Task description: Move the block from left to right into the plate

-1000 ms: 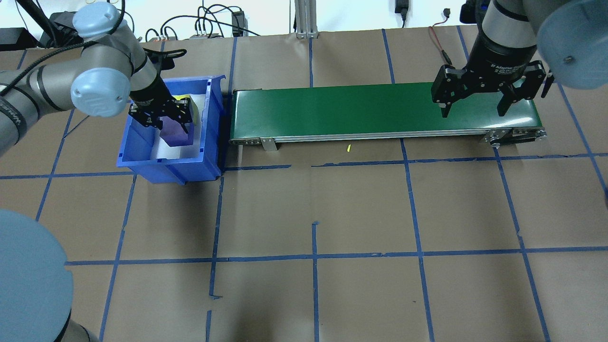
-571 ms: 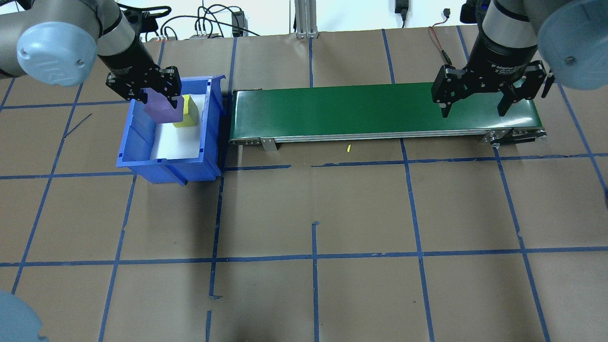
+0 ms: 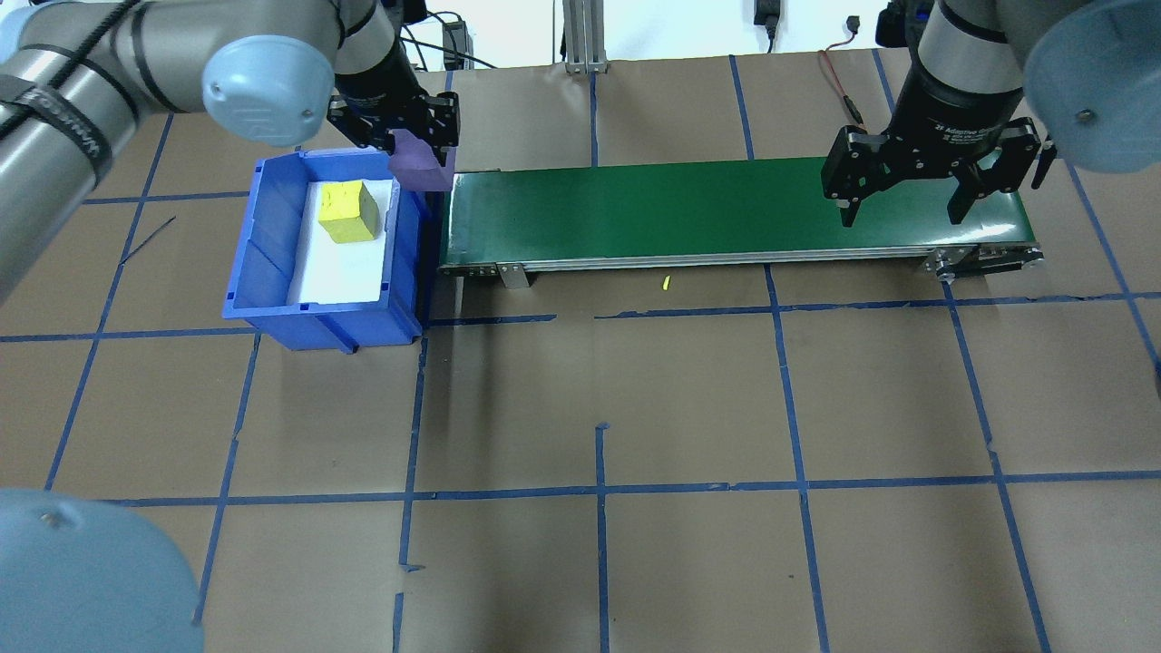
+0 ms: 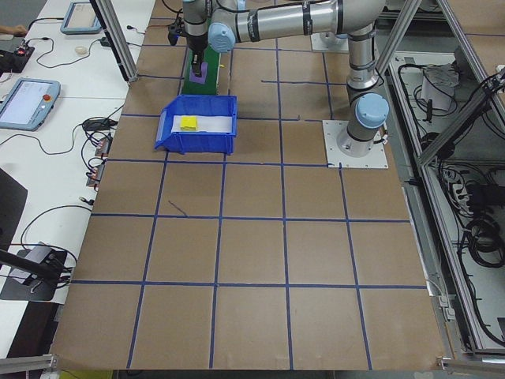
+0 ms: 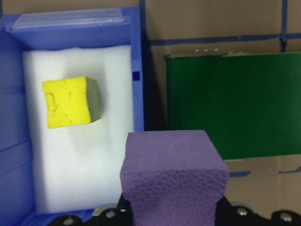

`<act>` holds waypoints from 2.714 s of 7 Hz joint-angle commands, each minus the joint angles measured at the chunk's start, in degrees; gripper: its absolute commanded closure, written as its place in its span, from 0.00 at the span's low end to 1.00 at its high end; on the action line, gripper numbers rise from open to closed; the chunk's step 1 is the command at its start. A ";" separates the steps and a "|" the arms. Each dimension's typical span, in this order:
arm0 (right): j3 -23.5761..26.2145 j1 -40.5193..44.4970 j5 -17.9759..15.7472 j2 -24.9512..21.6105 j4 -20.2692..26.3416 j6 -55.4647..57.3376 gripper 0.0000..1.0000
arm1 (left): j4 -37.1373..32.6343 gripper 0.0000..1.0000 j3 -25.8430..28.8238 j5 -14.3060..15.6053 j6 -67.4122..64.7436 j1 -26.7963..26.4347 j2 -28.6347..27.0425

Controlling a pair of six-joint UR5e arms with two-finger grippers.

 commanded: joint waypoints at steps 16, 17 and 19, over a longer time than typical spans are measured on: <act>-8.34 -1.07 34.02 30.58 -31.72 12.32 0.01 | 3.40 0.00 -1.47 0.99 8.14 13.78 -8.65; -8.16 -1.07 33.58 30.49 -31.89 12.23 0.00 | 4.88 0.08 -2.70 1.16 7.96 13.79 -9.70; -7.20 -1.07 33.49 30.49 -31.89 12.23 0.00 | 4.81 0.62 -2.36 0.99 7.61 13.87 -9.45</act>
